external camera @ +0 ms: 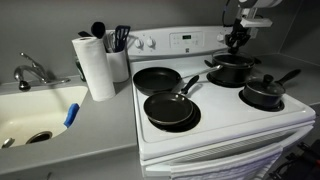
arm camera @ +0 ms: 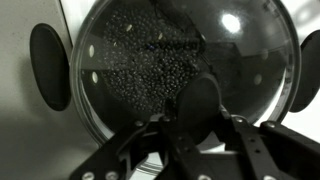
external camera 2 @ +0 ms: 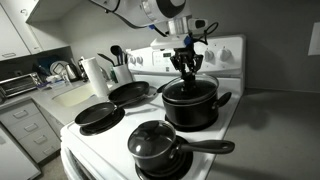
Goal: Take the lid on the stove and put it on the big pot
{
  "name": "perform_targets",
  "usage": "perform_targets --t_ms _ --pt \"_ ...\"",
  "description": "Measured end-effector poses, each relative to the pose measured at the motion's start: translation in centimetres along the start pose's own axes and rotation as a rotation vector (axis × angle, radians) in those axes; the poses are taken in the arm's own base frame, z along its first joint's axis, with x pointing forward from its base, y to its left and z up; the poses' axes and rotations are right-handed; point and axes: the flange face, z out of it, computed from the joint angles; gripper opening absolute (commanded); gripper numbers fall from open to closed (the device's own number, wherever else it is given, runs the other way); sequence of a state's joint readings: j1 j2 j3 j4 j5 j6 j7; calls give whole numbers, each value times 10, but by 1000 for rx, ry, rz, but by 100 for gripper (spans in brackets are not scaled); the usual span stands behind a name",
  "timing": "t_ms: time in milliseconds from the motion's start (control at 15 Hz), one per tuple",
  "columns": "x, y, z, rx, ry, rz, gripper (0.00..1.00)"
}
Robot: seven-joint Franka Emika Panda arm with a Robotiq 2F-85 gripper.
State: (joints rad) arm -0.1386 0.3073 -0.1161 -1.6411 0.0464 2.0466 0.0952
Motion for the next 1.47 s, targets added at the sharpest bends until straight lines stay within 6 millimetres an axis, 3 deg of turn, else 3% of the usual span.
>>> perform_targets --t_ms 533,1467 --pt "-3 -8 5 3 -11 3 14" --pt "-5 3 6 3 -8 83 14"
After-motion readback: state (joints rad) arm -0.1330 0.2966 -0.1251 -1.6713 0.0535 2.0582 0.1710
